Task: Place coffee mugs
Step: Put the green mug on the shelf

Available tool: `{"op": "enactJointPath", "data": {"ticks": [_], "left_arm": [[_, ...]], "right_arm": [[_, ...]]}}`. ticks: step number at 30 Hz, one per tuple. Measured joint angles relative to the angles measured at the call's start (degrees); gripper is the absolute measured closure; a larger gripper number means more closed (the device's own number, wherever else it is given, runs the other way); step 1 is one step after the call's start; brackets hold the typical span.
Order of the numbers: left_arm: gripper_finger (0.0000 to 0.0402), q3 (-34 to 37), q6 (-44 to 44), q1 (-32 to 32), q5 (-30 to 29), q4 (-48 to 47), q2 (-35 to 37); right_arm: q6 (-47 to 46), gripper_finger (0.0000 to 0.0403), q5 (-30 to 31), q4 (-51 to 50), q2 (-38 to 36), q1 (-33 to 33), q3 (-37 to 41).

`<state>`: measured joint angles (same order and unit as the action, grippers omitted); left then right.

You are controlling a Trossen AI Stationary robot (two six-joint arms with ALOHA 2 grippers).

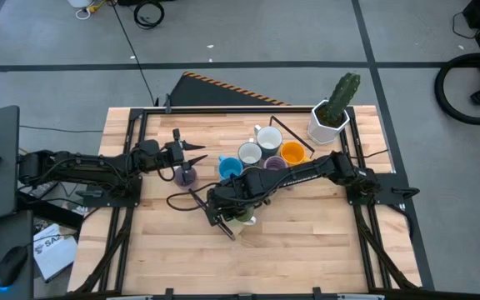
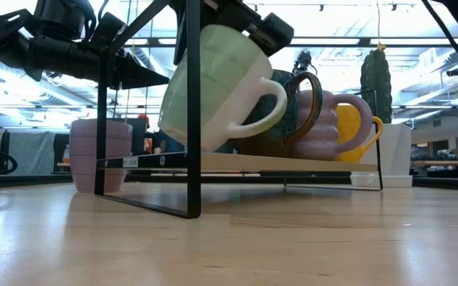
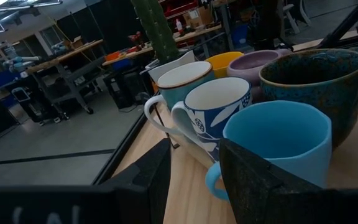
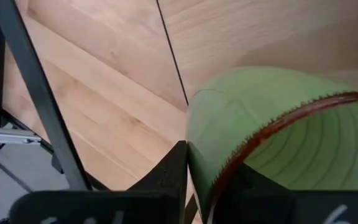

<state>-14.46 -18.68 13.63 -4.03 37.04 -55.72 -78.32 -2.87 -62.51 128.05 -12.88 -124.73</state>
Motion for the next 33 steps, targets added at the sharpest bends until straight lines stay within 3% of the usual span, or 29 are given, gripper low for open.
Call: {"op": "enactJointPath", "data": {"ticks": [33], "left_arm": [[0.0260, 0.00, 0.02, 0.02, 0.00, -0.07, 0.00]], "right_arm": [[3.93, 0.0342, 1.36, 4.00, 0.00, 1.07, -0.11]]}}
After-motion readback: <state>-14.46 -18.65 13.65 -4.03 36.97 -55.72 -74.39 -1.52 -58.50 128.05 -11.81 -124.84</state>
